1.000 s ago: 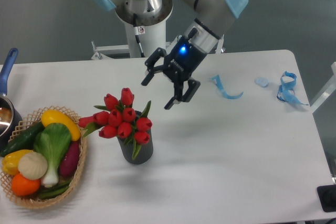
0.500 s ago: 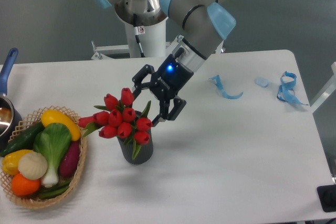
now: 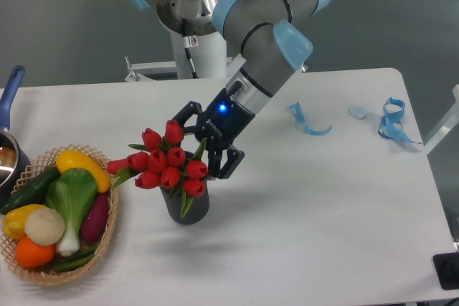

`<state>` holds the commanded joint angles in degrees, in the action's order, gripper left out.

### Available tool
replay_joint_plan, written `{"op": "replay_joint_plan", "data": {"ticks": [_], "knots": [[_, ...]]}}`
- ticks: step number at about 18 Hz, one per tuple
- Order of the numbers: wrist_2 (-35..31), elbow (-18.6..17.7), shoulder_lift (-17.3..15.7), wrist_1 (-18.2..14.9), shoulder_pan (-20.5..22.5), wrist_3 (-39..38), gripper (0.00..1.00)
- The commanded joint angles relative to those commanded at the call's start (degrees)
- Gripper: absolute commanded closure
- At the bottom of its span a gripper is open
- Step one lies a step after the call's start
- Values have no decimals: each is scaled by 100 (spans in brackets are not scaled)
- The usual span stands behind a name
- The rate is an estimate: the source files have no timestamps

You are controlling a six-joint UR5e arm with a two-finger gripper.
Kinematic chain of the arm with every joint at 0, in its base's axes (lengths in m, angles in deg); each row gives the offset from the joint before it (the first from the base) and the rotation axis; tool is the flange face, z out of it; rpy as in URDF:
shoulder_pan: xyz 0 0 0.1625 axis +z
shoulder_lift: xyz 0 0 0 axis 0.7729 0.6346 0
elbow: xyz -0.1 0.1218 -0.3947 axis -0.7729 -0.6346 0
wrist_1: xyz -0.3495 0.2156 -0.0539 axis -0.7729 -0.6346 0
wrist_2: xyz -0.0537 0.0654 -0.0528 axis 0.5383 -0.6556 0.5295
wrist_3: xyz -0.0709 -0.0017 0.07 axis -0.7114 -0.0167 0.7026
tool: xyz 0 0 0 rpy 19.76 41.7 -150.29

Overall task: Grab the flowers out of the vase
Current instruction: 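Lower the gripper around the tulip stems above the grey vase, then close the gripper on the tulip stems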

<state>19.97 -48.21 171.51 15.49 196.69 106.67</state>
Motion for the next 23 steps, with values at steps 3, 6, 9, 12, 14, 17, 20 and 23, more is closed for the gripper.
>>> {"op": "replay_joint_plan", "data": {"ticks": [3,6,9,12,14,17,20,23], "knots": [[0,0,53,0,-53,9,0],[0,0,62,9,-53,44,28],[9,9,70,0,-27,44,44],[17,0,62,9,61,26,55],[44,0,70,0,79,0,61],[61,-17,53,0,131,0,62],[97,-35,-43,-52,123,-18,62],[175,-70,-254,-88,149,-79,62]]}}
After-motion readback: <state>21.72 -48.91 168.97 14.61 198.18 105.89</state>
